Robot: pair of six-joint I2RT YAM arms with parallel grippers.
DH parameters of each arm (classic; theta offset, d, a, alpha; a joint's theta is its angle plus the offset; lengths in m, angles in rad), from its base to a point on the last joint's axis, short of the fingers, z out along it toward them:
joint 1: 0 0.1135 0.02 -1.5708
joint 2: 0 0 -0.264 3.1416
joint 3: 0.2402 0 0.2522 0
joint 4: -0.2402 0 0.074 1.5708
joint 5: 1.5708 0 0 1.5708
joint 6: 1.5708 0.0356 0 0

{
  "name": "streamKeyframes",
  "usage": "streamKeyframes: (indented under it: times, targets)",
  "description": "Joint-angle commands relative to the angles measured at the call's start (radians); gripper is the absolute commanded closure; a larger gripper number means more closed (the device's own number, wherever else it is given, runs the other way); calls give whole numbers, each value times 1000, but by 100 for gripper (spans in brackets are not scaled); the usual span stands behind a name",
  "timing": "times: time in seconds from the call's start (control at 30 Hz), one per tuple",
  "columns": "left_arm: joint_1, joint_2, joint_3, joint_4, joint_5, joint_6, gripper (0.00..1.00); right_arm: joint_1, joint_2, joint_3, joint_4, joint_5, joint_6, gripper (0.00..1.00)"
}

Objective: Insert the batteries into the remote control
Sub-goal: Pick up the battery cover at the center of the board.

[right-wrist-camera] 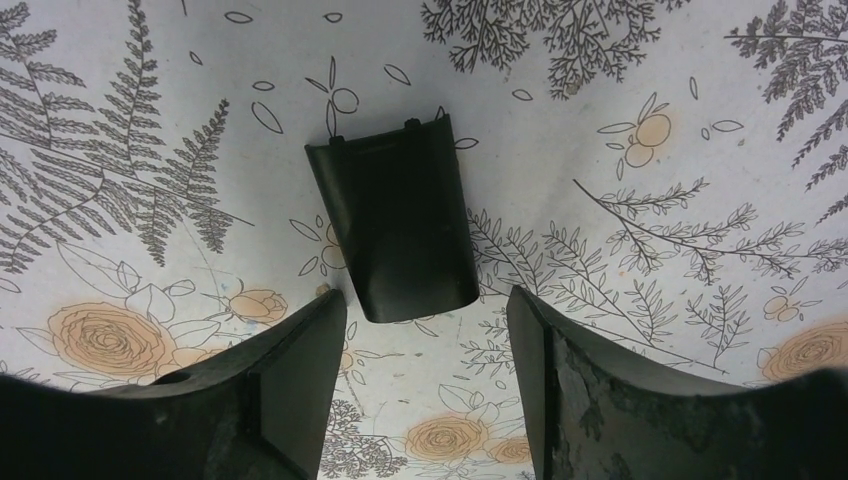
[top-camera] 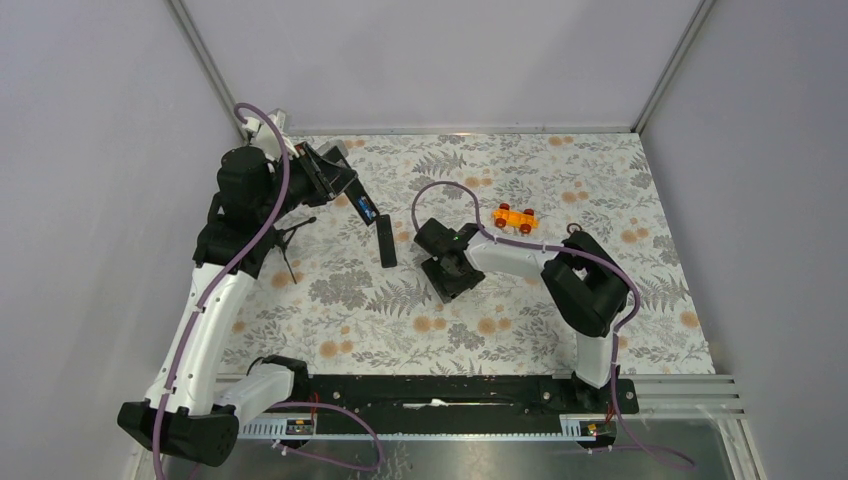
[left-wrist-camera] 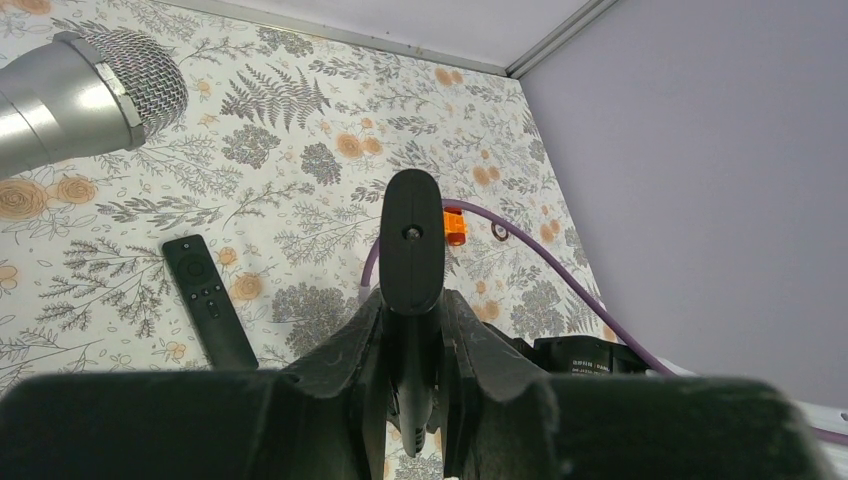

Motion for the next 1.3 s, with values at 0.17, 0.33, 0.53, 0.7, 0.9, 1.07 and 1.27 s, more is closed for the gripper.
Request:
streamKeyframes:
  times: [0.17, 0.33, 0.53, 0.7, 0.9, 1.07, 1.27]
  targets:
    - [13, -9, 3, 71, 26, 6, 100, 2, 34, 20, 12, -112, -90, 34]
    - [14, -7, 2, 70, 35, 4, 100, -35, 30, -3, 49, -153, -134, 39]
    - [15, -2, 2, 74, 49, -1, 100, -63, 41, -4, 48, -135, -156, 46]
    - [15, 8, 0, 84, 67, -9, 100, -63, 47, -11, 63, -127, -160, 39]
    - [14, 19, 1, 87, 83, -13, 100, -62, 52, -24, 83, -121, -165, 50]
    - [13, 27, 3, 94, 102, -13, 100, -62, 19, -36, 82, -82, -128, 68]
    - [-22, 97, -1, 171, 199, -32, 100, -107, -125, -37, 41, -61, -52, 71]
